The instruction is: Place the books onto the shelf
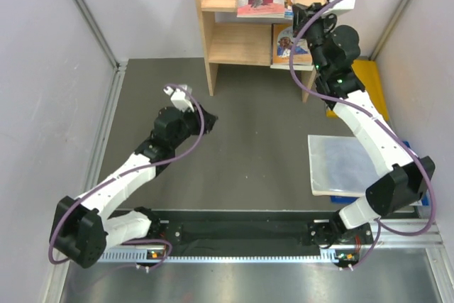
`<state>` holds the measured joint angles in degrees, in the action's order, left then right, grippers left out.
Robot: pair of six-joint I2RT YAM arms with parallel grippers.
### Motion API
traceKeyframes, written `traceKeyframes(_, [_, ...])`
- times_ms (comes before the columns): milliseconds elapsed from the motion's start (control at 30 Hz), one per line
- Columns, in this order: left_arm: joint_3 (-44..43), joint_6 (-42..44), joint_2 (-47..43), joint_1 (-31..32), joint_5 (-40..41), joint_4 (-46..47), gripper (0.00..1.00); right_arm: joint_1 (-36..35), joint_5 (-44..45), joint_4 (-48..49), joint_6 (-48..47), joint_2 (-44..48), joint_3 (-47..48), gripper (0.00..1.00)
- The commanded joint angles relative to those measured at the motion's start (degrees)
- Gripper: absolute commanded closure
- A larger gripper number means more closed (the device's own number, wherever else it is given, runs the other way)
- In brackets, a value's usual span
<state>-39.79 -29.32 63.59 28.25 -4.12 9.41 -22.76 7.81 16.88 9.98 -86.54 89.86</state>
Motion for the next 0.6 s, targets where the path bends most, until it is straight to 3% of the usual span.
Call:
traceKeyframes(0, [-10.9,5.6,3.0,0.1,3.6,-1.9,0.78,0.0,3.0,3.2,-2.9,4.4,-0.5,0.90])
traceKeyframes(100, [-18.9,7.7,6.4,0.1,5.6,-3.7,1.00,0.2,4.2,2.3,-3.7,4.8,-0.1,0.89])
traceKeyframes(433, [-51.8,11.9,22.7,0.0,10.6,-9.1,1.00,2.2,4.9,-9.0,-2.3,-1.3,9.9,0.91])
traceKeyframes(567, [-60.0,11.5,28.9,0.0,12.3,-8.8,1.00,3.5,2.9,-14.4,-0.8,-4.7,15.9,0.92])
